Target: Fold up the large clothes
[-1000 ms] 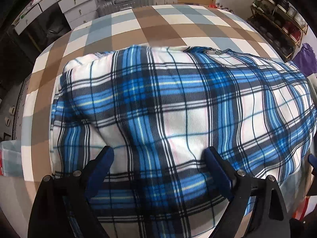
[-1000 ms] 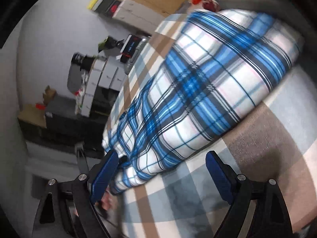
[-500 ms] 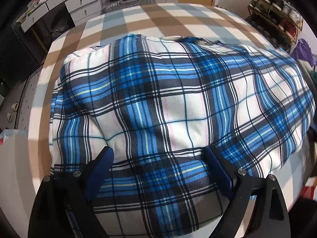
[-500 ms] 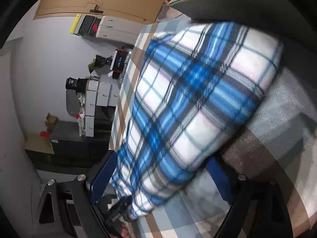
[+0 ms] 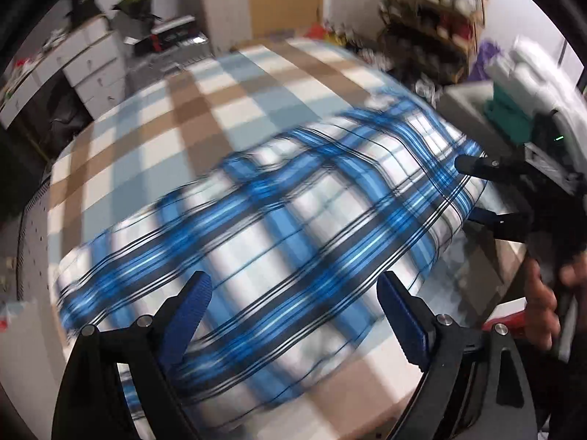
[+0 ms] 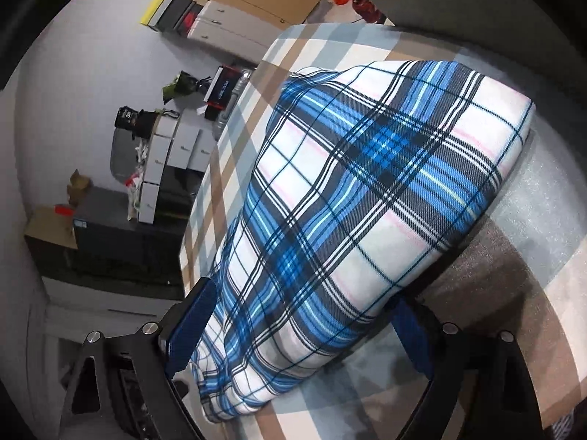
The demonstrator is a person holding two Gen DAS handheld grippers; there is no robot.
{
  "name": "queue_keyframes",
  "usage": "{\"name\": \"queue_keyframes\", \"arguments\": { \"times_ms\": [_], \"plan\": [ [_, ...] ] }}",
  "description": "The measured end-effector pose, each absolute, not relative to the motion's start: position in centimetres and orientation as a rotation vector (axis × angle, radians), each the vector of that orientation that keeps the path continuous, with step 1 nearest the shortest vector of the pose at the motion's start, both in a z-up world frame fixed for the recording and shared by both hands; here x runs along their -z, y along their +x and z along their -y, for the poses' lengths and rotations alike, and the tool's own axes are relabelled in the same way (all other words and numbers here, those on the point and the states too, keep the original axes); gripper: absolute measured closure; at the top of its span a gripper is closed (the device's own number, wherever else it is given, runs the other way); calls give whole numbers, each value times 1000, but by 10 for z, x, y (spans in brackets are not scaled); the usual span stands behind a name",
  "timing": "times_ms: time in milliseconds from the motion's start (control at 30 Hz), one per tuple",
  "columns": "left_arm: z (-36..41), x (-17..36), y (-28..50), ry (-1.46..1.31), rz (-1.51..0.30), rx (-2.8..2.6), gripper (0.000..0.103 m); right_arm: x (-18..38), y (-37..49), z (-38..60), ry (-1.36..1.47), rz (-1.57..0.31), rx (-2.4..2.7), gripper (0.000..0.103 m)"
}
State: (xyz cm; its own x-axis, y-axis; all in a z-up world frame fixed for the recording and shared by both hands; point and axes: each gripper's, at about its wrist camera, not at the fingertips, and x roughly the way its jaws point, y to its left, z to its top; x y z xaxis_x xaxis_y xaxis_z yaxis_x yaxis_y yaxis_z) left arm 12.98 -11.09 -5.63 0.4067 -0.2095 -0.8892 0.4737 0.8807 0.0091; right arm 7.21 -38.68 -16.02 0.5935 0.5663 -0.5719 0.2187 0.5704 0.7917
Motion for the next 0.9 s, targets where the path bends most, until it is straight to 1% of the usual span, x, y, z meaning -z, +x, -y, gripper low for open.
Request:
{"name": "queue_keyframes", "arguments": {
  "times_ms": [67, 167, 233, 400, 500, 633, 733, 767, 833, 867, 900],
  "plan": [
    [138, 75, 147, 328, -1123, 387, 14, 162, 70, 390, 986, -939, -250, 10],
    [162, 95, 169, 420, -1130, 259, 15, 165, 68, 397, 974, -939, -227, 10],
    [172, 113, 181, 446, -1195, 265, 13, 167, 70, 398, 977, -945, -227, 10],
    [153, 116, 193, 307, -1243, 299, 14, 165, 74, 393, 961, -950, -245, 10],
    [143, 111, 192, 287, -1229, 352, 14, 165, 78, 389, 935, -949, -258, 10],
    [109, 98, 178, 184, -1208, 370, 15, 163, 86, 383, 905, -915, -254, 9],
    [94, 99, 167, 278, -1164, 318, 15, 163, 90, 381, 909, -887, -239, 9],
    [92, 102, 165, 306, -1153, 315, 14, 163, 90, 380, 907, -884, -231, 11],
    [89, 113, 161, 305, -1173, 331, 14, 163, 90, 380, 897, -883, -210, 21],
    [93, 116, 157, 289, -1178, 329, 14, 164, 89, 380, 898, -882, -203, 42],
    [88, 116, 156, 276, -1169, 326, 14, 164, 88, 382, 900, -881, -197, 58]
  ]
}}
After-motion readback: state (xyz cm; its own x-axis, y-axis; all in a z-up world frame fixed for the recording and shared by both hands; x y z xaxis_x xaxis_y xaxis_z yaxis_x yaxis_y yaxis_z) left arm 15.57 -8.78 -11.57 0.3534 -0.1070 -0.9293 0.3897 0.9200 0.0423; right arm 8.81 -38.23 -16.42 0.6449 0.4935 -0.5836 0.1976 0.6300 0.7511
